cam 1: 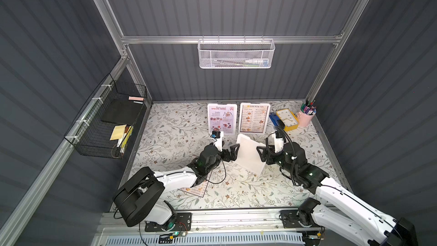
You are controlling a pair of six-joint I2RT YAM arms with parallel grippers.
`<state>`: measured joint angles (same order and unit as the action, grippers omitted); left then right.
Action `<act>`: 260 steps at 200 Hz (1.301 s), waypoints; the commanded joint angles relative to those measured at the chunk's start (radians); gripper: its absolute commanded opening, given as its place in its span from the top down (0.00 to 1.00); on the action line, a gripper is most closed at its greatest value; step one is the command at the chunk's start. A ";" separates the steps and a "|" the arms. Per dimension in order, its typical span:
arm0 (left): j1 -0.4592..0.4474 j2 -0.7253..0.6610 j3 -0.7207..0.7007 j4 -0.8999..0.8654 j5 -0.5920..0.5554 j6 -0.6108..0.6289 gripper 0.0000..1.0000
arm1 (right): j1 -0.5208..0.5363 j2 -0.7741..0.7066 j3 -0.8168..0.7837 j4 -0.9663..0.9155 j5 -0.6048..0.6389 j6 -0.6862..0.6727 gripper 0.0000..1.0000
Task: Insert the menus into the narrow rack
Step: Move the narrow rack to the center of the board.
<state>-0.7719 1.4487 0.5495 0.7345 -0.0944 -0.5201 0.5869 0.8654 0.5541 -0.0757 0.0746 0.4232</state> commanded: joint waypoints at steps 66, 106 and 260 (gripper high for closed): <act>0.000 -0.137 0.060 -0.141 -0.137 0.001 0.01 | -0.081 -0.013 0.080 -0.159 0.143 0.060 0.25; 0.002 -0.256 0.169 -0.509 -0.309 0.030 0.01 | -0.080 -0.095 0.159 -0.318 0.170 0.139 0.18; 0.307 0.042 0.262 -0.833 -0.025 0.012 0.01 | 0.678 0.503 0.266 -0.079 0.280 0.296 0.12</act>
<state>-0.5488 1.4990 0.8375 -0.1539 -0.2016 -0.5190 1.2186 1.1992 0.7631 -0.2455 0.3527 0.6559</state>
